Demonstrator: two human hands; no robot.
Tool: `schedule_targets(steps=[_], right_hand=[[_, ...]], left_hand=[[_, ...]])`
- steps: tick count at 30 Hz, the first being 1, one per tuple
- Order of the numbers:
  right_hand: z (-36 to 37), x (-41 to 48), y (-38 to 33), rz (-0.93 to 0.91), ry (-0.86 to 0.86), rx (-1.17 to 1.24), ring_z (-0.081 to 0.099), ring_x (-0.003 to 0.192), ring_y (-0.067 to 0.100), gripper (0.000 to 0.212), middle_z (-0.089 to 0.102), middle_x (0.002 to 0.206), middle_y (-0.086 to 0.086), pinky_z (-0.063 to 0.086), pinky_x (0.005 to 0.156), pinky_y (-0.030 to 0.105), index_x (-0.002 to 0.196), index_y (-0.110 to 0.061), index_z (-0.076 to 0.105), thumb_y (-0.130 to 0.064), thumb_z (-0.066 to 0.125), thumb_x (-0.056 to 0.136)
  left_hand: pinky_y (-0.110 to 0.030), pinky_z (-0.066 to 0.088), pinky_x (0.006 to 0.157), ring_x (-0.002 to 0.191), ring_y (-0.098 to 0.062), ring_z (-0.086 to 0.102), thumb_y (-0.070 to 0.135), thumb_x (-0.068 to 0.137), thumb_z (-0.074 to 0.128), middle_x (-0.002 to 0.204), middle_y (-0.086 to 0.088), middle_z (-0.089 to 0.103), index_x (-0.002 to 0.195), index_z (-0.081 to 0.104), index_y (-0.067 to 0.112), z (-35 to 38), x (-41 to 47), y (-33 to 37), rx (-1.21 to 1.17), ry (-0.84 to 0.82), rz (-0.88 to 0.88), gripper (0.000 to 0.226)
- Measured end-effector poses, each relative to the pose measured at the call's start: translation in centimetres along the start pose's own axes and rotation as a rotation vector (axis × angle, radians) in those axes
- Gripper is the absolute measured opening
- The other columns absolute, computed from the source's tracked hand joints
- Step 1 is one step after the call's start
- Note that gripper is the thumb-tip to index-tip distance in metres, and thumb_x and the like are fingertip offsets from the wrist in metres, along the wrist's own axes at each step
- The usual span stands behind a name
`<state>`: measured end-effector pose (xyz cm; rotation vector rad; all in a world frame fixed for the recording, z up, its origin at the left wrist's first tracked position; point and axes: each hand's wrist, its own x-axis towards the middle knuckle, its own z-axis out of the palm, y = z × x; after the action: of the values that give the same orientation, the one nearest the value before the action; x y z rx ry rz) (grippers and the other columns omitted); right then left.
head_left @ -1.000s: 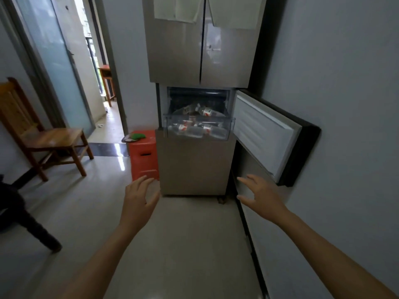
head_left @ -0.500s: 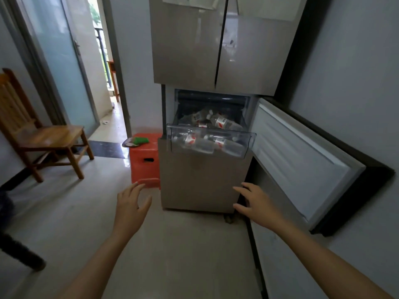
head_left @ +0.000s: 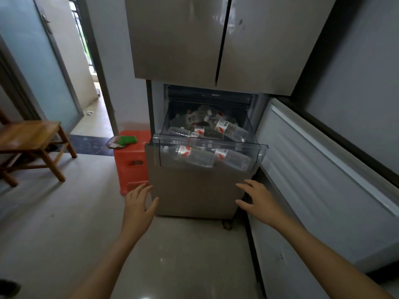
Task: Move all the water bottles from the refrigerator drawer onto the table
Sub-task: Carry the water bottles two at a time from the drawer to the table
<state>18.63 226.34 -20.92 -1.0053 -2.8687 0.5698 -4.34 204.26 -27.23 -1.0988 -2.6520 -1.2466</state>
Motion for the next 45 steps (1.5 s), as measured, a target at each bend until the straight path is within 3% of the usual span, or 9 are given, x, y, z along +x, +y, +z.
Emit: schedule_targets(steps=[3,6,13,17,21,27,31,37,45], right_hand=[[-0.2,3.6,1.4,-0.010,0.000,0.051,0.019,0.139,0.018,0.055,0.025,0.151,0.003,0.020,0.113,0.035,0.140,-0.026,0.035,-0.039,0.054,0.090],[-0.9,8.3,2.5,-0.065,0.016,0.068,0.022,0.138,0.018,0.055,0.027,0.149,0.004,0.022,0.113,0.037,0.140,-0.026,0.034,-0.038,0.054,0.090],[-3.6,19.3,4.1,-0.159,0.074,0.225,0.025,0.136,0.018,0.052,0.032,0.146,0.004,0.022,0.110,0.031,0.138,-0.020,0.039,-0.034,0.054,0.090],[-3.1,23.3,5.2,-0.165,0.006,0.265,0.025,0.136,0.019,0.052,0.030,0.146,0.004,0.023,0.112,0.034,0.139,-0.020,0.038,-0.032,0.054,0.091],[-1.9,26.0,5.4,-0.197,-0.050,0.254,0.026,0.135,0.019,0.051,0.031,0.146,0.003,0.025,0.111,0.036,0.138,-0.022,0.039,-0.032,0.054,0.091],[-2.3,30.2,4.7,-0.177,-0.090,0.280,0.043,0.124,0.017,0.050,0.044,0.137,0.001,0.038,0.101,0.033,0.134,-0.020,0.043,-0.037,0.056,0.089],[-2.1,32.4,4.5,-0.120,-0.186,0.226,0.046,0.122,0.018,0.051,0.047,0.135,0.004,0.039,0.097,0.029,0.134,-0.019,0.044,-0.038,0.056,0.088],[-1.7,35.6,2.8,-0.064,-0.379,0.036,0.057,0.106,0.018,0.048,0.056,0.125,0.003,0.048,0.088,0.032,0.129,-0.018,0.048,-0.040,0.057,0.087],[1.7,38.2,2.1,-0.075,-0.591,-0.337,0.056,0.103,0.022,0.052,0.057,0.120,0.003,0.043,0.073,0.030,0.125,-0.020,0.047,-0.038,0.064,0.079]], left_hand=[[-0.044,0.034,0.098,0.113,-0.039,0.047,0.012,0.079,0.067,0.122,-0.020,0.055,0.113,0.060,0.000,1.7,2.6,0.7,0.015,0.002,-0.026,0.037],[-0.046,0.036,0.096,0.113,-0.039,0.045,0.022,0.078,0.060,0.122,-0.022,0.055,0.114,0.059,0.000,3.1,6.4,1.8,0.027,0.026,-0.031,0.043],[-0.035,0.029,0.099,0.121,-0.032,0.042,0.010,0.084,0.063,0.128,-0.018,0.052,0.120,0.055,0.003,6.5,15.1,5.2,0.050,0.130,-0.037,0.038],[-0.038,0.030,0.099,0.119,-0.036,0.044,0.015,0.083,0.063,0.125,-0.021,0.053,0.118,0.057,0.000,8.8,17.2,6.1,0.050,0.121,-0.078,0.038],[-0.035,0.032,0.095,0.112,-0.033,0.047,0.042,0.079,0.042,0.120,-0.020,0.056,0.114,0.059,0.001,9.8,17.9,5.4,0.101,0.096,-0.066,0.056],[-0.039,0.038,0.089,0.105,-0.037,0.052,0.036,0.081,0.042,0.113,-0.020,0.059,0.107,0.062,0.001,9.3,21.6,3.7,0.191,0.128,-0.009,0.048],[-0.050,0.043,0.085,0.104,-0.038,0.052,0.031,0.081,0.044,0.111,-0.020,0.060,0.101,0.065,0.002,9.4,25.2,2.0,0.241,0.106,0.057,0.041],[-0.043,0.045,0.082,0.102,-0.025,0.045,0.032,0.081,0.043,0.106,-0.016,0.063,0.098,0.066,0.006,9.0,29.9,-0.1,0.293,0.048,0.143,0.039],[-0.038,0.050,0.073,0.090,-0.031,0.059,0.037,0.079,0.043,0.098,-0.009,0.067,0.093,0.069,0.007,9.7,30.0,-0.8,0.335,-0.068,0.164,0.043]])
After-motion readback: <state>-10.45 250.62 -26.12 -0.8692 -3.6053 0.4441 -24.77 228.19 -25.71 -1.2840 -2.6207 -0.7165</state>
